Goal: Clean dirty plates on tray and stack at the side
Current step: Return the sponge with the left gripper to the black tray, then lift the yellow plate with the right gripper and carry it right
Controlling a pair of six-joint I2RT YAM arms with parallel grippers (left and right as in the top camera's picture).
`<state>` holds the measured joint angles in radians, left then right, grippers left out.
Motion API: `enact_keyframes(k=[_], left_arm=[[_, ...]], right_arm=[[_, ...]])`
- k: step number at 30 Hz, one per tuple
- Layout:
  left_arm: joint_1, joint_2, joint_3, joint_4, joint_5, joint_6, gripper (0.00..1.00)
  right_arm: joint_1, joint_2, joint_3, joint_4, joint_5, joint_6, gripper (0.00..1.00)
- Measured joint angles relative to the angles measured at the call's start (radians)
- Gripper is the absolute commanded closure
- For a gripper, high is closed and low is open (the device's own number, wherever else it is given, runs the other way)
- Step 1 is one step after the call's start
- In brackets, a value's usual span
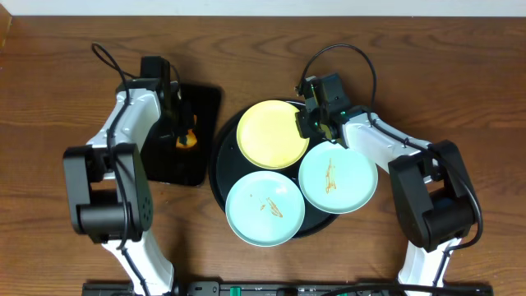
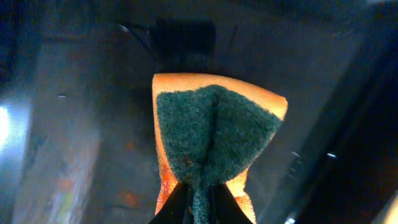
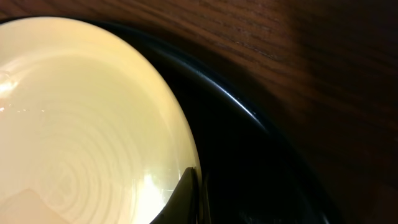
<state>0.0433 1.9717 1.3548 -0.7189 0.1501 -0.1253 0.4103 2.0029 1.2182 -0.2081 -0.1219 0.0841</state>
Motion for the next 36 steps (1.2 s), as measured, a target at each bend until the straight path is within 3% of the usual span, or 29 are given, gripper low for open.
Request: enact_keyframes(k=[4, 8, 12, 14, 16, 20, 22, 23, 24, 27, 28, 29, 30, 33, 36], left_arm=[[0.006, 0.038, -0.001, 0.013, 0.001, 0.0, 0.91], [0.016, 0.039, 0.0, 0.013, 0.007, 0.003, 0.83], [0.027, 0.04, 0.0, 0.016, 0.008, 0.004, 0.66], [0.034, 0.042, -0.001, 0.016, 0.008, 0.01, 0.7], [0.037, 0.043, 0.0, 0.017, 0.013, 0.007, 0.92], [0.035, 0.043, 0.0, 0.02, 0.024, 0.018, 0.92], [0.035, 0.043, 0.0, 0.02, 0.024, 0.023, 0.75], [0.035, 0.043, 0.0, 0.02, 0.023, 0.025, 0.8], [0.035, 0.043, 0.0, 0.02, 0.023, 0.017, 0.92], [0.037, 0.044, 0.0, 0.021, 0.027, 0.021, 0.92], [0.037, 0.044, 0.0, 0.021, 0.027, 0.021, 0.86], [0.037, 0.044, 0.0, 0.021, 0.027, 0.023, 0.66], [0.037, 0.044, 0.0, 0.021, 0.026, 0.023, 0.61], [0.04, 0.046, 0.0, 0.021, 0.023, 0.015, 0.72], [0.04, 0.048, 0.0, 0.022, 0.027, 0.021, 0.72]], right_arm=[[0.008, -0.018, 0.0, -0.006, 0.037, -0.04, 0.99], [0.014, -0.08, 0.001, -0.021, 0.144, -0.101, 0.99], [0.037, -0.155, 0.009, -0.023, 0.263, -0.173, 0.99], [0.051, -0.183, 0.011, -0.024, 0.302, -0.2, 0.99], [0.069, -0.211, 0.011, -0.026, 0.351, -0.233, 0.99], [0.113, -0.241, 0.011, -0.01, 0.473, -0.311, 0.99], [0.139, -0.245, 0.011, 0.011, 0.544, -0.359, 0.99], [0.151, -0.245, 0.011, 0.021, 0.577, -0.384, 0.99], [0.166, -0.245, 0.011, 0.028, 0.609, -0.411, 0.99], [0.203, -0.245, 0.011, 0.05, 0.69, -0.477, 0.99], [0.217, -0.245, 0.011, 0.057, 0.715, -0.496, 0.99], [0.23, -0.245, 0.011, 0.064, 0.741, -0.517, 0.99], [0.241, -0.245, 0.011, 0.072, 0.761, -0.533, 0.99], [0.277, -0.245, 0.011, 0.101, 0.815, -0.573, 0.99], [0.305, -0.245, 0.011, 0.139, 0.863, -0.611, 0.99]])
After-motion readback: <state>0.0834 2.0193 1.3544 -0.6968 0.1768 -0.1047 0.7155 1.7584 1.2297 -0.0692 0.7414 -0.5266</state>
